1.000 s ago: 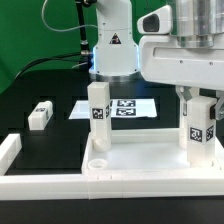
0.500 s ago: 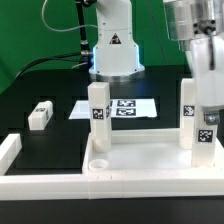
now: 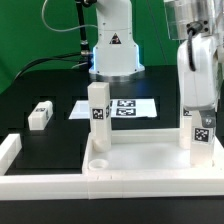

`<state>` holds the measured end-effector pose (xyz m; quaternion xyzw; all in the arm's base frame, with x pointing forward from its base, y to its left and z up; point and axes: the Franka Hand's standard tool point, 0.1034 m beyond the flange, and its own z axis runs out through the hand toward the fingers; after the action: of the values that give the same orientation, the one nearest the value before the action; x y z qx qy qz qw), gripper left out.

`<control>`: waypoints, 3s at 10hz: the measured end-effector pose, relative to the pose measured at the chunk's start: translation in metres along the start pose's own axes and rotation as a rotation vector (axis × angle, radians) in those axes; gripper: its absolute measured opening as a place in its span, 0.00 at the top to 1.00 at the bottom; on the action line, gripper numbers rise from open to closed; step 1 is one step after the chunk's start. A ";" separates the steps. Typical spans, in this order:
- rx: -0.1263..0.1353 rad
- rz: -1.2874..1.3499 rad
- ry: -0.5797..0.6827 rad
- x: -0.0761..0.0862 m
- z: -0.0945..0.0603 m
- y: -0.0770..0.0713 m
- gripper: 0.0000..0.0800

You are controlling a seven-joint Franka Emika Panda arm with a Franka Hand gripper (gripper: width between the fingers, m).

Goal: Assemble desk

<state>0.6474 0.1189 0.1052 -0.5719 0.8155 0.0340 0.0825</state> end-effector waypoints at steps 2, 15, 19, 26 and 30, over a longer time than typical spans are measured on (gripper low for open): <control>0.000 -0.245 0.001 -0.001 0.003 0.004 0.27; -0.033 -1.082 0.060 0.008 -0.005 -0.004 0.56; -0.065 -0.695 0.057 0.016 -0.005 -0.004 0.63; 0.026 0.084 0.006 0.021 -0.005 0.001 0.62; 0.020 0.094 0.026 0.024 -0.005 0.002 0.48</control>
Offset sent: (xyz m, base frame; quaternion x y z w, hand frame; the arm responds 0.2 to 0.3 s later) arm -0.0276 0.0109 0.0066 -0.0154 0.0296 -0.2539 0.9667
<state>0.6375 0.0966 0.1057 -0.5326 0.8427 0.0222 0.0759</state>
